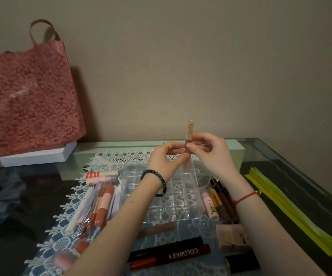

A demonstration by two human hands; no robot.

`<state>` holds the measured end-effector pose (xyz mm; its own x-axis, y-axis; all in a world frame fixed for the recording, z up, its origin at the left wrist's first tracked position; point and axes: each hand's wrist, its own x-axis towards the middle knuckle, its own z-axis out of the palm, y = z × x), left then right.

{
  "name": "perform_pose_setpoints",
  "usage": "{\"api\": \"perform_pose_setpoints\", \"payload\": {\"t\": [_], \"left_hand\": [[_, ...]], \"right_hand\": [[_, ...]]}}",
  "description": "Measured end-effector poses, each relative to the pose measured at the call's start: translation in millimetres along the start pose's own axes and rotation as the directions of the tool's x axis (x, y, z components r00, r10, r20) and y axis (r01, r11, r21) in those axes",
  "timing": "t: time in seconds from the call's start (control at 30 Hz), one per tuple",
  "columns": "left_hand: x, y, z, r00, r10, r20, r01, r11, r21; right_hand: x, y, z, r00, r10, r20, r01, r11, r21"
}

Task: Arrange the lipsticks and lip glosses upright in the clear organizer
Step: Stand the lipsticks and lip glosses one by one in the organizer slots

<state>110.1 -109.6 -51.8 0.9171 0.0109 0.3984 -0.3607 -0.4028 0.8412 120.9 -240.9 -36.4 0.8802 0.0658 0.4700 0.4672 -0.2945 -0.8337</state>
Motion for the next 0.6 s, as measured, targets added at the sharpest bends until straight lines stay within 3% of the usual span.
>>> {"api": "perform_pose_setpoints", "payload": {"t": [0.6], "left_hand": [[1.7,-6.4,2.0,0.999,-0.012,0.052,0.008,0.997,0.081]], "right_hand": [[-3.0,4.6,-7.2,0.996,0.015,0.085,-0.013,1.0,-0.028]]}}
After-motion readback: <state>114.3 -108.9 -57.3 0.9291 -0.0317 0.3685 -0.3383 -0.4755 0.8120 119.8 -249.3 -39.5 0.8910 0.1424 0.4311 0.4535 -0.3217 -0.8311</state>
